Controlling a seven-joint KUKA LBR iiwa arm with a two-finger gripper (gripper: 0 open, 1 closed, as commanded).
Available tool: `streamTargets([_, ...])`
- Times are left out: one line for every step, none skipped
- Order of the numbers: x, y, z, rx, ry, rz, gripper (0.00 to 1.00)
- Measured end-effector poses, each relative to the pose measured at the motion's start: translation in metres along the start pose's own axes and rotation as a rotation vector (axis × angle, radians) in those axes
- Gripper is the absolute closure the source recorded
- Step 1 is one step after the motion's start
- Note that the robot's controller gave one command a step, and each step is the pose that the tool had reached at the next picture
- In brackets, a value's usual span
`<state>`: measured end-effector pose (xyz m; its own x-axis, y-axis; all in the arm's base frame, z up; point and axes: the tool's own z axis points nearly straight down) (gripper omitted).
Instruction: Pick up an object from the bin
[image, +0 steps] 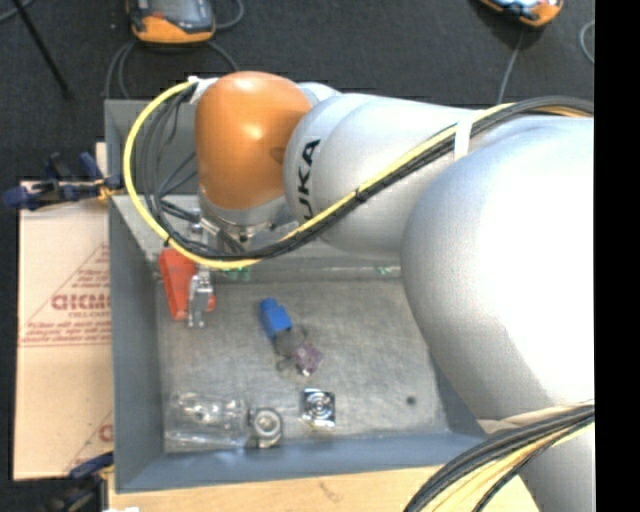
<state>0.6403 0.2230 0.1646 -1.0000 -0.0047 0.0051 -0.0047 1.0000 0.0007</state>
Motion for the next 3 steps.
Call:
streamTargets([-0.014, 0.008, 0.075, 0.002, -0.008, -0.076, 0.00])
streamTargets([-0.014, 0.009, 0.076, -0.001, -0.008, -0.075, 1.00])
streamTargets([-0.010, 0.002, 0.005, -0.002, -0.015, -0.088, 1.00])
